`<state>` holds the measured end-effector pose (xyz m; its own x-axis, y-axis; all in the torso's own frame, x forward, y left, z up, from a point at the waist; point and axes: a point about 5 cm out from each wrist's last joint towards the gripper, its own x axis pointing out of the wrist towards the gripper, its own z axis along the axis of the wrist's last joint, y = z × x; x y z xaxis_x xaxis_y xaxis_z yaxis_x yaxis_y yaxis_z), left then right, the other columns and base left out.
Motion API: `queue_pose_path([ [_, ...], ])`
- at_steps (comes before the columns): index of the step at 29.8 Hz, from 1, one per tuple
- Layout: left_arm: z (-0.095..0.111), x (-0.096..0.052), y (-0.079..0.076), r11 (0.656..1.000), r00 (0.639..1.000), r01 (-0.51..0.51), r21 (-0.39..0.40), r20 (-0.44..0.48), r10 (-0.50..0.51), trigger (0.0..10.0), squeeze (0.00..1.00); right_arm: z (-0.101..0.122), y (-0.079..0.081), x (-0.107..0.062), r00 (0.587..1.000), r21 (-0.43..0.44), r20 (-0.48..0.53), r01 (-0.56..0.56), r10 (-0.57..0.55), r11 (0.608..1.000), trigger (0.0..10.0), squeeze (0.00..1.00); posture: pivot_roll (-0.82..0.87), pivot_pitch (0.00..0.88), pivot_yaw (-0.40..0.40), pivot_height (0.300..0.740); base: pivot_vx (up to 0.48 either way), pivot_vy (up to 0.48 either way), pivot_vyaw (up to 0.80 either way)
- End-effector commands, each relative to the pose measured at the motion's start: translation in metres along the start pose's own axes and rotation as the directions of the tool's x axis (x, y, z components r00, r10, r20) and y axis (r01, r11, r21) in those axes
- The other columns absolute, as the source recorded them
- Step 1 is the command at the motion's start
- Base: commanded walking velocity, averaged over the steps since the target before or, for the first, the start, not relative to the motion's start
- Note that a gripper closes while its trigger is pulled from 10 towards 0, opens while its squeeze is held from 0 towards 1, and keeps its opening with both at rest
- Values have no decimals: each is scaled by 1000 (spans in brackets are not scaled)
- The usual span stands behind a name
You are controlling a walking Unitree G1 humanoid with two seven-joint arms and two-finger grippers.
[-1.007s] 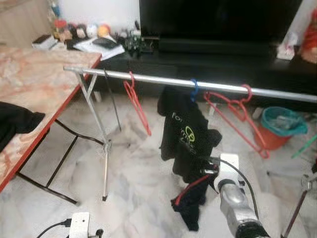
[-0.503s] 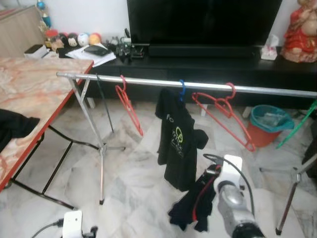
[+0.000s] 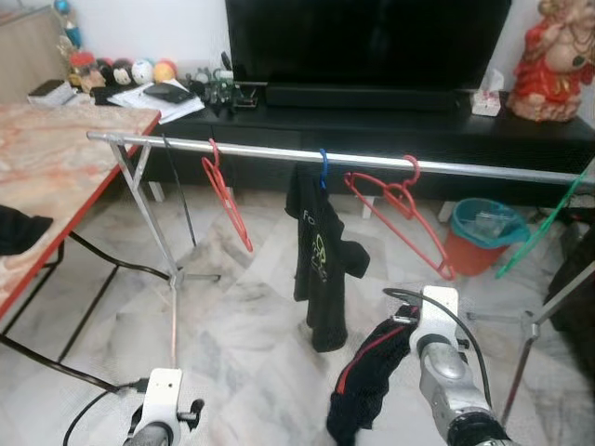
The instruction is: Hang hanger
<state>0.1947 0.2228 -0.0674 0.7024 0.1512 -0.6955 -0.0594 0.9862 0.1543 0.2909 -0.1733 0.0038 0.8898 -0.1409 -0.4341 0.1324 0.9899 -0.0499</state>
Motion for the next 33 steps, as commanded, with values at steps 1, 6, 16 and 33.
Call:
queue_pose_path([
  [1, 0, 0, -4, 1000, 1000, -2, -9, -2, 2, 10000, 0, 5, -4, 2, 1000, -32, 6, -7, 7, 999, 10000, 0, 28, 0, -25, 740, 0, -266, 0],
  [6, 0, 0, -4, 1000, 1000, -7, -13, 0, 7, 10000, 0, 4, -2, 3, 1000, -36, -1, -22, 22, 999, 10000, 0, 26, 0, -28, 740, 0, -269, 0],
  [16, 0, 0, -4, 1000, 1000, -9, -14, 0, 9, 10000, 0, 4, -1, 4, 1000, -51, -11, -29, 29, 998, 10000, 0, 34, 0, -31, 740, 0, -277, 0],
  [33, 0, 0, -4, 1000, 1000, -9, -14, 0, 9, 10000, 0, 4, -1, 4, 1000, -51, -11, -29, 29, 998, 10000, 0, 34, 0, -31, 740, 0, -277, 0],
])
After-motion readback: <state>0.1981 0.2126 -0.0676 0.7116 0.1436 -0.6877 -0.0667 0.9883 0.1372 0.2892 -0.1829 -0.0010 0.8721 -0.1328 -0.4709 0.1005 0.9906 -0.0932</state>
